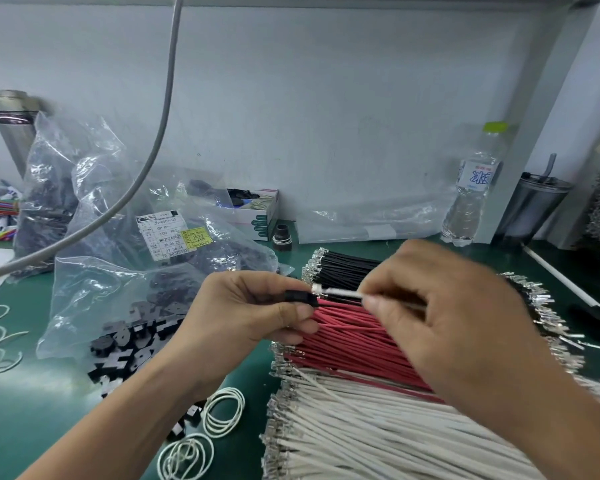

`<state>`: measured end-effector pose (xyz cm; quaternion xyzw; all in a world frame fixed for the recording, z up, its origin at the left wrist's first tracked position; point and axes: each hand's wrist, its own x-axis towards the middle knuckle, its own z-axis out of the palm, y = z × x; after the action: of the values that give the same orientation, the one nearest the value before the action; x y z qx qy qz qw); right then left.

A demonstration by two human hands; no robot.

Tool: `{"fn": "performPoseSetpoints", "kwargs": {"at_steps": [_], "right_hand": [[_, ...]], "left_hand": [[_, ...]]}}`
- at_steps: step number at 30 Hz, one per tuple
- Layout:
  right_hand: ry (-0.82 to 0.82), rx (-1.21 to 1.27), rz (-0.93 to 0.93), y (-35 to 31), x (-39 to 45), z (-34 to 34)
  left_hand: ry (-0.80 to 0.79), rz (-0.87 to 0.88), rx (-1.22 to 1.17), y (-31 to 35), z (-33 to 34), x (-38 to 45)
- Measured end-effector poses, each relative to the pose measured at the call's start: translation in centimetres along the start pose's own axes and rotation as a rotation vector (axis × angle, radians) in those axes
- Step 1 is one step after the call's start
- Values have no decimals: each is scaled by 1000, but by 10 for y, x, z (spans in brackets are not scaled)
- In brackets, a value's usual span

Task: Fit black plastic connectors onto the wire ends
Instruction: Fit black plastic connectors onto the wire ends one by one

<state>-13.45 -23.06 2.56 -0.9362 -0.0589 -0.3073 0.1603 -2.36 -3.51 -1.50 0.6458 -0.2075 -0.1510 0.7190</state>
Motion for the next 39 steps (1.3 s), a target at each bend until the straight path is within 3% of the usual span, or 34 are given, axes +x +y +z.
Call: {"fn": "performPoseSetpoints", "kwargs": {"at_steps": [10, 16, 21, 26, 33, 39], "right_hand": [[31, -20, -20, 2, -8, 24], [94, 135, -32, 11, -9, 33], [166, -124, -174, 11, -13, 41], [133, 227, -32, 18, -14, 47], [215, -78, -173, 16, -13, 46], [177, 191, -83, 11, -16, 53]], "left_hand": [[-40, 9, -44, 1, -1, 0], [-67, 70, 4, 1, 0, -2], [-42, 103, 123, 2, 0, -3], [-31, 155, 229, 3, 0, -3], [-3, 216, 391, 0, -2, -2], [-88, 211, 268, 4, 0, -6]]}}
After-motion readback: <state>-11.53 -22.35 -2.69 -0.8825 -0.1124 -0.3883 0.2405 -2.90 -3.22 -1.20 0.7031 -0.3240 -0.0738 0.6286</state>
